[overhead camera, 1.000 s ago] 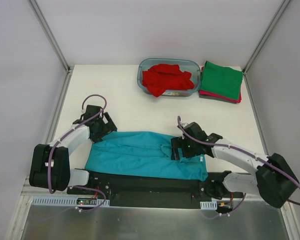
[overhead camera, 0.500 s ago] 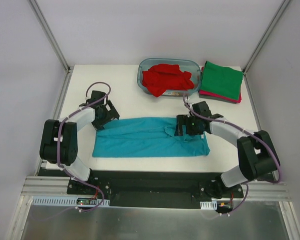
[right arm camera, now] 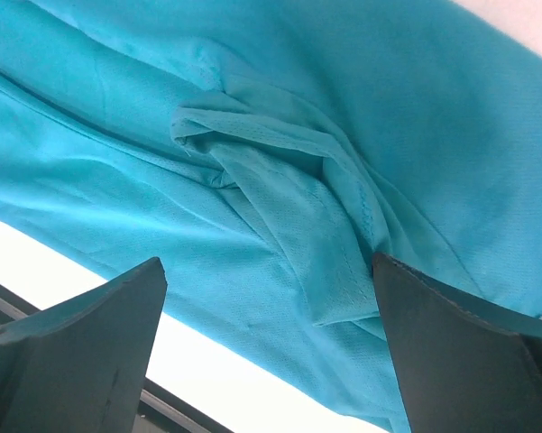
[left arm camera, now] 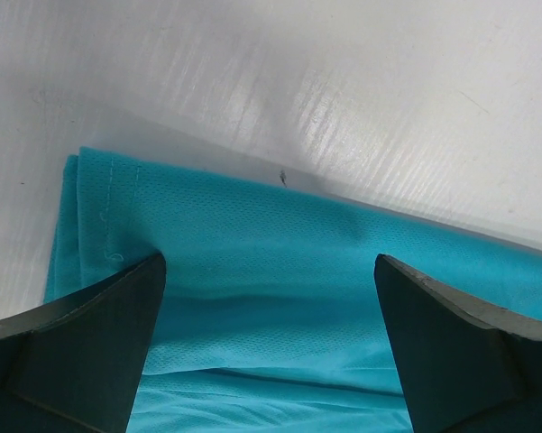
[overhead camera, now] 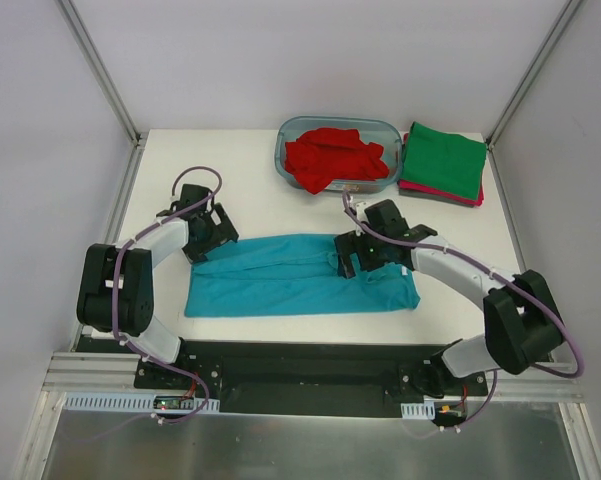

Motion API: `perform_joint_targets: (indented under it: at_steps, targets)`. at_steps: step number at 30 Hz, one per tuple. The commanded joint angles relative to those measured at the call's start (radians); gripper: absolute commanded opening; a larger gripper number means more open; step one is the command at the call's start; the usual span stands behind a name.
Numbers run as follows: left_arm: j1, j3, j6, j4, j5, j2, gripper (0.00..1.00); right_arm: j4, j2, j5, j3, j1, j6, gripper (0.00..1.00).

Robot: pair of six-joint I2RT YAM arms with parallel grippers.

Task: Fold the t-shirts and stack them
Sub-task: Fold the other side of the tshirt into a rectangle

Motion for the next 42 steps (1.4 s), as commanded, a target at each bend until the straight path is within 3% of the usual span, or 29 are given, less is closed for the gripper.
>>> perform_joint_targets:
  at_steps: [1,6,11,19,22,24,27,31,37,42]
  targets:
    - [-0.001,-0.002,0.036,0.014,0.048,-0.014,0.99,-0.034,0.055,0.029,0.02,0.029,-0.009,0.99]
    - [-0.001,-0.01,0.039,0.015,0.047,-0.016,0.99,-0.086,0.069,0.029,0.022,0.063,-0.012,0.94]
    - [0.002,-0.002,0.036,0.015,0.044,-0.006,0.99,-0.149,-0.052,0.058,-0.039,0.16,0.001,0.9]
    - [0.007,0.005,0.039,0.015,0.055,0.012,0.99,-0.271,-0.258,0.001,-0.116,0.439,0.106,0.91]
    - [0.008,0.007,0.038,0.015,0.059,0.01,0.99,-0.273,-0.342,0.09,-0.124,0.464,0.139,0.95]
    - [0.008,0.007,0.039,0.015,0.062,0.012,0.99,-0.256,-0.393,0.245,-0.11,0.461,0.172,0.99]
    - [0.008,0.004,0.041,0.015,0.065,0.012,0.99,-0.213,-0.424,0.422,-0.073,0.442,0.185,0.96]
    - [0.01,0.008,0.046,0.014,0.073,0.02,0.99,-0.085,-0.37,0.393,-0.031,0.361,0.149,0.96]
    - [0.011,0.013,0.049,0.015,0.084,0.035,0.99,-0.071,-0.088,0.296,0.124,0.267,0.011,0.96]
    - [0.016,0.01,0.05,0.015,0.09,0.04,0.99,-0.101,0.108,0.158,0.195,0.266,0.05,0.96]
